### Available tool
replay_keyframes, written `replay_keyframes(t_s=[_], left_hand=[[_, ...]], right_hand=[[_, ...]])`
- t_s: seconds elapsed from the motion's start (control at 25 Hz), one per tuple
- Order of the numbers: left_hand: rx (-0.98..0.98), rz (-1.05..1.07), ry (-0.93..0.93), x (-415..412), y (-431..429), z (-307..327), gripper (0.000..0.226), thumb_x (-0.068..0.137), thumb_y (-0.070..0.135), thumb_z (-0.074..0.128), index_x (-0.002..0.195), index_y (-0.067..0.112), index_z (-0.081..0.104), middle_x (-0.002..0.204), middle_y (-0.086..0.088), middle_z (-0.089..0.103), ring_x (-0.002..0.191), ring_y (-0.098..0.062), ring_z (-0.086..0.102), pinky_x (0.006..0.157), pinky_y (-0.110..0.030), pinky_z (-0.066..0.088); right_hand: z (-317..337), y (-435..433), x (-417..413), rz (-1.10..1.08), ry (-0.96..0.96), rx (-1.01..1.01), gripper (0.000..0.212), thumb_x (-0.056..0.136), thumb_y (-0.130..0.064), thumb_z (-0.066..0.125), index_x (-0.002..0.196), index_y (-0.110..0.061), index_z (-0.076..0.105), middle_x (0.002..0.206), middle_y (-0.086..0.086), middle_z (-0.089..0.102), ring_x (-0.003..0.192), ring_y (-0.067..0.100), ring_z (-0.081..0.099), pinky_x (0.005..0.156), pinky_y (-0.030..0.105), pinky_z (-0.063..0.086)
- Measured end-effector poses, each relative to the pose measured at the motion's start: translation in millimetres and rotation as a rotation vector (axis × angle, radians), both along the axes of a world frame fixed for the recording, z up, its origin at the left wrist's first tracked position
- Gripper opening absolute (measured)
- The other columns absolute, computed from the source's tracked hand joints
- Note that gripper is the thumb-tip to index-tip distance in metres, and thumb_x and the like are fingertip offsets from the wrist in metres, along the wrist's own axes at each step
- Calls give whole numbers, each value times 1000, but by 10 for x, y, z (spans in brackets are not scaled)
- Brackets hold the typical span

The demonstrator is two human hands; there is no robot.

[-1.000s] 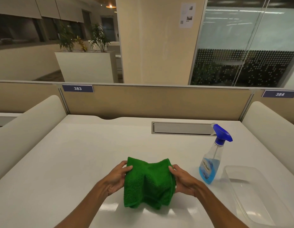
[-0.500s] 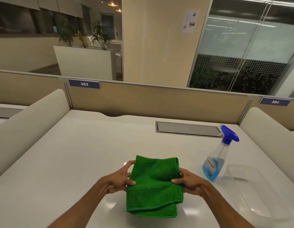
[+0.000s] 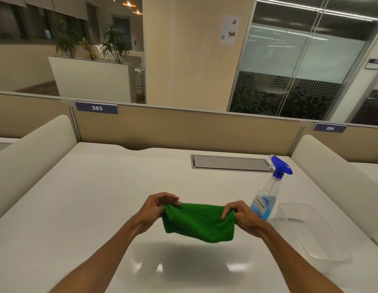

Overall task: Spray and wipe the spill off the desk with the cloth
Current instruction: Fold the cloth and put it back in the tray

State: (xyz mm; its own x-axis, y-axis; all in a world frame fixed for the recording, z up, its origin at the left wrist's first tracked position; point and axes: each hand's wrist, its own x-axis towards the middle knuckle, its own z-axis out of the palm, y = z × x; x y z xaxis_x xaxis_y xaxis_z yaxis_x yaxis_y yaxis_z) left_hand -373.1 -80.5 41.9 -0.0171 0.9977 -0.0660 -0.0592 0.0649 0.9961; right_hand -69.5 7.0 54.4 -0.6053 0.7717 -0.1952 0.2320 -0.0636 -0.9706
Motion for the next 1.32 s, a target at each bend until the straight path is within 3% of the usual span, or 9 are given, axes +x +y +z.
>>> replay_keyframes(t_s=[0.2,0.4,0.52,0.64,0.8,0.92,1.08,1.16,1.32], left_hand=[[79,64,60,-30,20,-47,26,88,-4,63,110,10,70,109,-6,74,106,-21,68,83,-34,58],[39,75,48,13,29,-50,29,87,4,68,114,11,67,108,-9,75,103,-21,70,87,-35,57],[34,107,57,65,25,-83,17,90,2,64,105,2,70,101,-14,75,98,-24,69,83,-30,58],[42,109,74,82,-17,-94,14,87,0,66,100,1,70,99,-16,74,95,-24,68,81,-30,57],[34,111,129,105,-116,-121,29,79,5,76,105,10,65,102,-12,72,97,-27,69,82,-37,59],[-31,23,229,131,-162,-137,49,78,-1,74,117,23,57,106,-10,70,100,-27,68,83,-39,60],[-133,-299,273,241,-107,-10,83,66,-3,74,134,31,40,137,0,50,128,-21,49,108,-44,44],[-106,-337,311,388,-34,95,85,69,17,83,136,40,35,143,11,44,134,-14,41,113,-43,33],[-129,-275,214,695,118,255,70,75,33,78,134,36,41,134,5,55,124,-19,54,106,-45,46]], right_hand=[[25,92,61,68,-143,116,34,89,16,46,83,-1,76,106,21,70,104,36,65,89,51,56],[132,191,128,178,-167,33,27,82,-11,62,106,-9,74,117,11,64,110,27,62,84,31,57],[174,225,111,132,-180,165,14,83,-20,73,96,-17,76,107,4,68,105,23,63,80,30,58],[276,290,59,67,-147,317,13,82,-7,73,87,-18,68,99,5,65,99,25,63,76,35,61],[635,345,-158,135,-107,354,32,84,-5,68,102,-26,53,102,10,64,94,22,67,68,26,59],[878,372,-388,240,-172,435,31,84,-8,68,101,-31,56,101,2,67,96,16,66,68,20,57],[1001,399,-566,398,-186,429,26,85,-14,68,101,-32,59,101,-4,69,92,15,67,66,17,56],[1009,425,-595,459,-211,428,24,86,-17,66,102,-33,59,102,-4,70,92,15,68,66,17,56],[976,514,-570,445,-230,411,25,87,-16,65,100,-36,58,103,-3,70,92,17,68,66,18,57]])
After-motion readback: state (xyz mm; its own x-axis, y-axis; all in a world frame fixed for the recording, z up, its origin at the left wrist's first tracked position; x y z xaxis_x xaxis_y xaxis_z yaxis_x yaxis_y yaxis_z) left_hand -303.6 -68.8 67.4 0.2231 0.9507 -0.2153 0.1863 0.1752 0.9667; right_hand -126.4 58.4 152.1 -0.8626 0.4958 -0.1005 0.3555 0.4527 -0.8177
